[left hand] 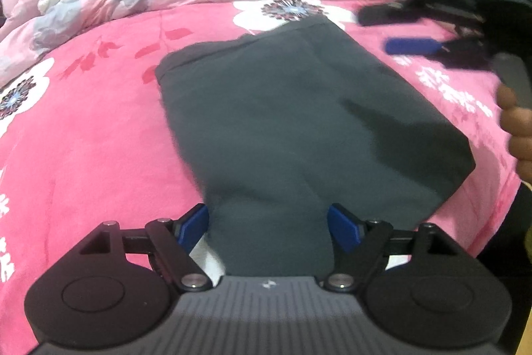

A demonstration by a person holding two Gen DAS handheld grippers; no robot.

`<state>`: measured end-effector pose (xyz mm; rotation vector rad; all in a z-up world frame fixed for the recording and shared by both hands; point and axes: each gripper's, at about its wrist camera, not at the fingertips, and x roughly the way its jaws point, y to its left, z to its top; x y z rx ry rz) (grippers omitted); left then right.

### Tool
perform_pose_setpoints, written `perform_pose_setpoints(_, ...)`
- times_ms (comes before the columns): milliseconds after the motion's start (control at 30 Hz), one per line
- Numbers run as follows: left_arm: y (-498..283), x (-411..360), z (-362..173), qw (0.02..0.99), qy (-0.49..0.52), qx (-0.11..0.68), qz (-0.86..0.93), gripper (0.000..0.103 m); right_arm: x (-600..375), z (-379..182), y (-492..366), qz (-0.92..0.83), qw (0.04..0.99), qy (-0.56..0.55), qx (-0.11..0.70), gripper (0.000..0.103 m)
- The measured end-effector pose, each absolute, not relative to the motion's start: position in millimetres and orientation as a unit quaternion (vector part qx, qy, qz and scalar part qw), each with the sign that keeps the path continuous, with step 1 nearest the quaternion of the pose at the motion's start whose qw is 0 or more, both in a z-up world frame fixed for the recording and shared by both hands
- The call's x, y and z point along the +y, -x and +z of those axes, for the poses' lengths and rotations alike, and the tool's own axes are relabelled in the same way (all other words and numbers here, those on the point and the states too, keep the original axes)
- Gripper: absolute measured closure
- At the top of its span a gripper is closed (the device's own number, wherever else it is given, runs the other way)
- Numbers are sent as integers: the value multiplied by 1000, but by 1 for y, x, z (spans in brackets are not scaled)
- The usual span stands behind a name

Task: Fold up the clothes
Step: 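Grasp the folded trousers' edge with both grippers and lift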

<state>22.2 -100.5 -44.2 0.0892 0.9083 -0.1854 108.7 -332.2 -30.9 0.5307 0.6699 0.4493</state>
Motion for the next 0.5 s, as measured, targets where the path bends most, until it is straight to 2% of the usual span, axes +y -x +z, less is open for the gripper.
perform_pose_setpoints(133,-13,-76,-36,912,-10,401,-85,18,-360,-34,-95,220,875,-281,328,27)
perform_pose_setpoints(200,-8,-60,-31,924,12,374,-78,17,-374,-41,-93,225,864,-299,337,23)
perform_pose_setpoints(400,-29,-7,-39,910,134,382,-92,14,-395,-69,-102,242,825,-332,389,22)
perform_pose_setpoints(500,-54,13,-56,884,198,407,-120,18,-395,-88,-114,261,797,-352,416,22)
